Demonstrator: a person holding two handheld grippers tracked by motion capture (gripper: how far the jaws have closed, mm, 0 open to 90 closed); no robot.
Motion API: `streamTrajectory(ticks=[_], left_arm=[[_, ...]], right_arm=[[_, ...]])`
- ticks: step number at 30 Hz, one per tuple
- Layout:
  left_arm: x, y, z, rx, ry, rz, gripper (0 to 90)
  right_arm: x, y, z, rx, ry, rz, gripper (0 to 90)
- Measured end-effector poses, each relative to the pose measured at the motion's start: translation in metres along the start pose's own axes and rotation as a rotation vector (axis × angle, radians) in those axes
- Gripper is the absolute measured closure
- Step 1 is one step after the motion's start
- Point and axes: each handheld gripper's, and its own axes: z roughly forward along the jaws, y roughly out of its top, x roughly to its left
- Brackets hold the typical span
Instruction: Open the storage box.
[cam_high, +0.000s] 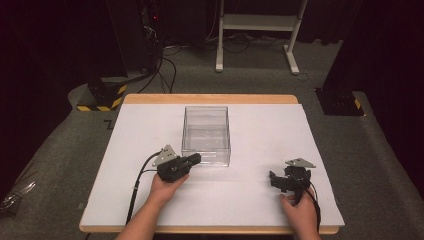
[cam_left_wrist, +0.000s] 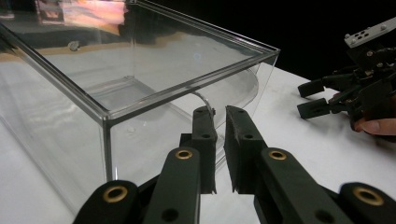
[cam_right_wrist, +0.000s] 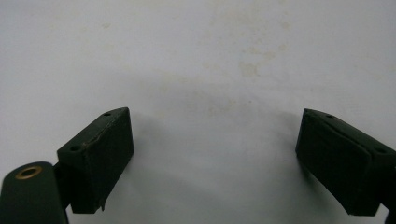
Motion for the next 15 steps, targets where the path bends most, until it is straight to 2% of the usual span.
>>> streamTrajectory(ticks=[15], left_arm=[[-0.0073, -0.0061, -0.0080, -0.010, -0.023, 0.002, 83.6]], right_arm=[[0.0000, 0.0000, 0.0000, 0.000, 0.000, 0.000, 11.0]])
